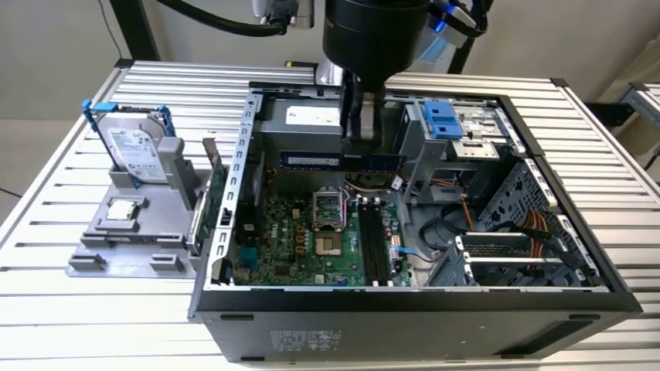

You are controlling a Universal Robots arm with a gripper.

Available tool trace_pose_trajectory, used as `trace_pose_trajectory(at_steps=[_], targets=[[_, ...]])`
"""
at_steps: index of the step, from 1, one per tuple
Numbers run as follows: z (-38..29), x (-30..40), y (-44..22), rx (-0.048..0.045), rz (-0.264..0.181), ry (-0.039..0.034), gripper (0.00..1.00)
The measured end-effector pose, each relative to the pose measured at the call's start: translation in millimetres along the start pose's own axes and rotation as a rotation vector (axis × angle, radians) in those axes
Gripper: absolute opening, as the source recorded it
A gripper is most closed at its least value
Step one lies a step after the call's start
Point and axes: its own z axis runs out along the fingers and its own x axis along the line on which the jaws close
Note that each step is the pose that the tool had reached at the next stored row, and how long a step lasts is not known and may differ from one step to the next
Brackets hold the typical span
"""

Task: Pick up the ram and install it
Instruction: 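Pick up the ram and move it above insertion slot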

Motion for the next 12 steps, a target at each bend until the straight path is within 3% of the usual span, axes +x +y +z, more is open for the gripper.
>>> trace_pose_trajectory(at_steps=[12], targets=[[-0.1, -0.5, -12.7, 0.0, 0.0, 0.0, 0.0]])
